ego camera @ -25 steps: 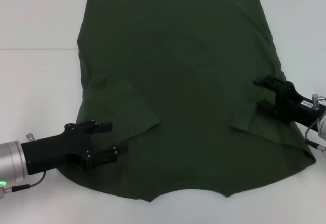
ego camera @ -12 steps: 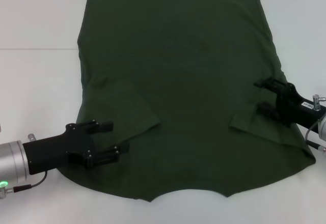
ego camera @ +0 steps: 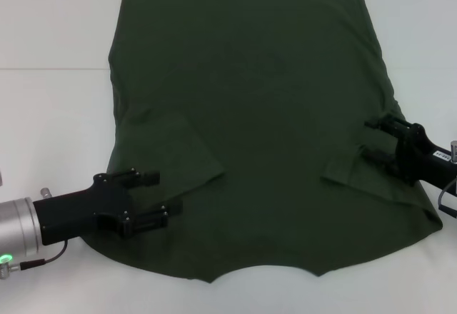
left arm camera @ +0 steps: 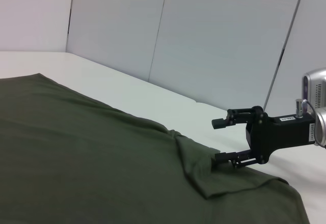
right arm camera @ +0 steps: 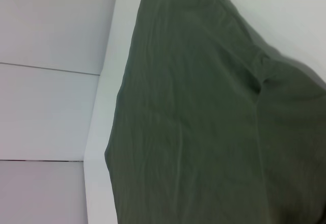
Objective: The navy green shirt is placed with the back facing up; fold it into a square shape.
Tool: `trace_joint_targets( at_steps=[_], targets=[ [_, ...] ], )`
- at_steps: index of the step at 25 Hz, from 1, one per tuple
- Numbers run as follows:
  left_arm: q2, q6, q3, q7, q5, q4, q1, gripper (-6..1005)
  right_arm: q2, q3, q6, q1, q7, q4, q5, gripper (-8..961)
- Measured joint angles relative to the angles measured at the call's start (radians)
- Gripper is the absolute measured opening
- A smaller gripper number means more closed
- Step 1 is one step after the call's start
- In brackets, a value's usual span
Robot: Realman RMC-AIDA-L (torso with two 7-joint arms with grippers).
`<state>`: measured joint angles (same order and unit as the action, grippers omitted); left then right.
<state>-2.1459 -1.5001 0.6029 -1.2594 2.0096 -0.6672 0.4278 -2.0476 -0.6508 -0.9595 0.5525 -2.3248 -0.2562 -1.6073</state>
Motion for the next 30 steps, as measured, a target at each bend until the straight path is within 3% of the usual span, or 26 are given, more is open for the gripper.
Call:
trace_joint_targets(
  at_steps=[30],
  targets=[
    [-0.002,-0.001,0.0,0.001,0.0,0.0,0.001,748,-0.016,-0.061,0.074,0.048,0.006,-0.001,-0.003,790]
  ],
)
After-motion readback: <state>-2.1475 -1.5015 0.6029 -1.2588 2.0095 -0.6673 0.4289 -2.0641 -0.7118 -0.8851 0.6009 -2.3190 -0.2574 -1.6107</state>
